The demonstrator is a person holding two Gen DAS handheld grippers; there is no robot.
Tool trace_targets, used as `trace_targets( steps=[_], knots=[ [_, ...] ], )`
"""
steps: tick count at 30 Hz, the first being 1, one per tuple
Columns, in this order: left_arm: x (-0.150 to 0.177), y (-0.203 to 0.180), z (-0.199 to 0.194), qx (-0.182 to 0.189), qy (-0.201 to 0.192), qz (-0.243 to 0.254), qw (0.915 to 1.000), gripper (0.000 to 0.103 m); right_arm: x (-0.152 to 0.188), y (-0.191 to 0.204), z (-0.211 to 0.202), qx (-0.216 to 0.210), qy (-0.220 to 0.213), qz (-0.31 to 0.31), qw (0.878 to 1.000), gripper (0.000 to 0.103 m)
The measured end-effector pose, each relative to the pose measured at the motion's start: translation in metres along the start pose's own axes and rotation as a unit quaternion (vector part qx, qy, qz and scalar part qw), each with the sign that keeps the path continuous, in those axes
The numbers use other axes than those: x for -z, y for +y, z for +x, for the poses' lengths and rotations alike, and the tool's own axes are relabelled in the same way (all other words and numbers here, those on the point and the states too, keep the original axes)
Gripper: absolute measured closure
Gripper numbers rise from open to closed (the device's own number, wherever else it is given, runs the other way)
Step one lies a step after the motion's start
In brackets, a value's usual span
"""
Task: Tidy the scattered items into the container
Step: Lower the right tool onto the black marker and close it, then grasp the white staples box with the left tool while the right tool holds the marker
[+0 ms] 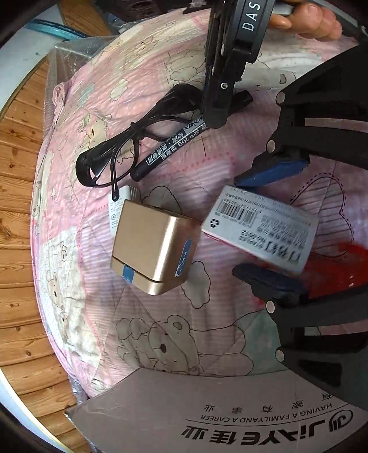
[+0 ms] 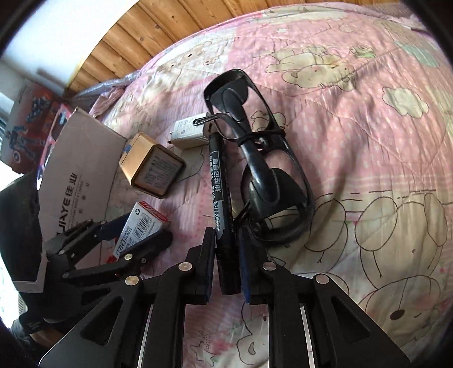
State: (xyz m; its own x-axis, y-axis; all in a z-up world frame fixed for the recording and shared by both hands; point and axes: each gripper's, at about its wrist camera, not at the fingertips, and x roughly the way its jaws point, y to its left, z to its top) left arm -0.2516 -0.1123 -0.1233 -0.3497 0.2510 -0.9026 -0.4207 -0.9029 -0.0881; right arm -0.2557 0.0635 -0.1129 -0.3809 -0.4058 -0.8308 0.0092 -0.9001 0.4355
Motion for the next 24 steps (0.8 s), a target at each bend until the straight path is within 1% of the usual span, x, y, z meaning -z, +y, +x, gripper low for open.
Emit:
trace_targets(
  steps=[2, 3, 6, 7, 8, 9, 10, 12, 16, 24],
  knots=[
    [0.0, 0.006, -0.002, 0.019, -0.005, -0.021, 0.9996, 0.05, -0.003, 0.007, 0.005, 0.002, -0.006, -0.02, 1.0, 0.082],
    [0.0, 0.007, -0.003, 0.022, -0.008, -0.025, 0.9994, 0.05, -0.005, 0.008, 0.007, -0.001, -0.01, -0.024, 1.0, 0.082],
    [0.004, 0.001, -0.001, 0.017, -0.02, -0.002, 0.9997, 0.041, -0.007, 0.007, 0.009, -0.011, -0.013, -0.02, 1.0, 0.087],
    [0.005, -0.003, -0.002, 0.008, -0.023, 0.009, 0.9997, 0.041, -0.006, 0.006, 0.008, -0.013, -0.014, -0.015, 1.0, 0.087],
    [0.006, -0.005, -0.002, 0.002, -0.023, 0.017, 0.9996, 0.042, -0.003, 0.006, 0.005, -0.015, -0.016, -0.013, 1.0, 0.087],
    [0.007, -0.006, -0.004, 0.001, -0.024, 0.02, 0.9995, 0.056, -0.001, 0.006, 0.001, -0.016, -0.019, -0.011, 1.0, 0.087],
    [0.007, -0.005, -0.006, 0.003, -0.026, 0.017, 0.9995, 0.066, 0.002, 0.005, -0.002, -0.02, -0.021, -0.006, 1.0, 0.087],
    [0.008, 0.002, -0.01, 0.018, -0.023, 0.002, 0.9996, 0.065, 0.007, 0.005, -0.008, -0.029, -0.023, 0.005, 0.999, 0.087],
    [0.013, 0.008, -0.023, 0.027, -0.03, -0.017, 0.9991, 0.066, 0.021, 0.003, -0.019, -0.043, -0.028, 0.027, 0.998, 0.087],
    [0.02, 0.004, -0.055, 0.055, -0.049, -0.047, 0.9962, 0.066, 0.047, 0.01, -0.036, -0.052, -0.033, 0.04, 0.997, 0.087]
  ],
)
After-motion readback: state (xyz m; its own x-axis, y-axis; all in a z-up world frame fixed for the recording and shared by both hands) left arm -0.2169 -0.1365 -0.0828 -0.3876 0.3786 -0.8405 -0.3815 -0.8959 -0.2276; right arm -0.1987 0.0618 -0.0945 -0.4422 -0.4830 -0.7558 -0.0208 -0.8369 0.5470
